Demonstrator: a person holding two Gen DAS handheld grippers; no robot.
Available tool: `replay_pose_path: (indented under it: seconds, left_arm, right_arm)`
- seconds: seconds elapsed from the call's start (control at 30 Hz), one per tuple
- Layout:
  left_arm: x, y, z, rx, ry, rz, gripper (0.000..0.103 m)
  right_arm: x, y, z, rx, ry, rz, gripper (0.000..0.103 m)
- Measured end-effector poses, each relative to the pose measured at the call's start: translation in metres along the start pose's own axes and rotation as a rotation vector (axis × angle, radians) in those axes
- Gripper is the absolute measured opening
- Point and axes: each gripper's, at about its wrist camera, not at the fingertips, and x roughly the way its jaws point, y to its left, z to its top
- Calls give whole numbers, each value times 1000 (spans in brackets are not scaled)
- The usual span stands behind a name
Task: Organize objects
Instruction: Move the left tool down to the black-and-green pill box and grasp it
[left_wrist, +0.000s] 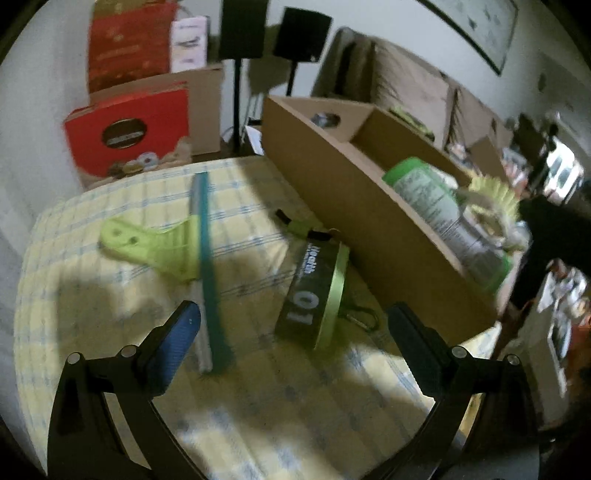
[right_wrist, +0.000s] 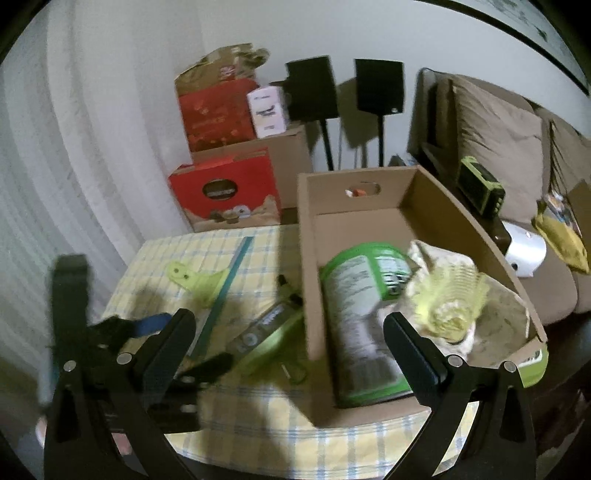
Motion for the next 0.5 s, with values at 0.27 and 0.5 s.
replay_pose_path:
  seconds: [0.27, 0.5]
  left_arm:
    - [44, -14, 8, 20, 73, -26, 96]
    - [55, -26, 10, 51, 86, -10, 82]
  right_arm:
    - [-10, -28, -1, 43, -4, -16, 102]
    - [-4, -38, -7, 60, 13, -19, 102]
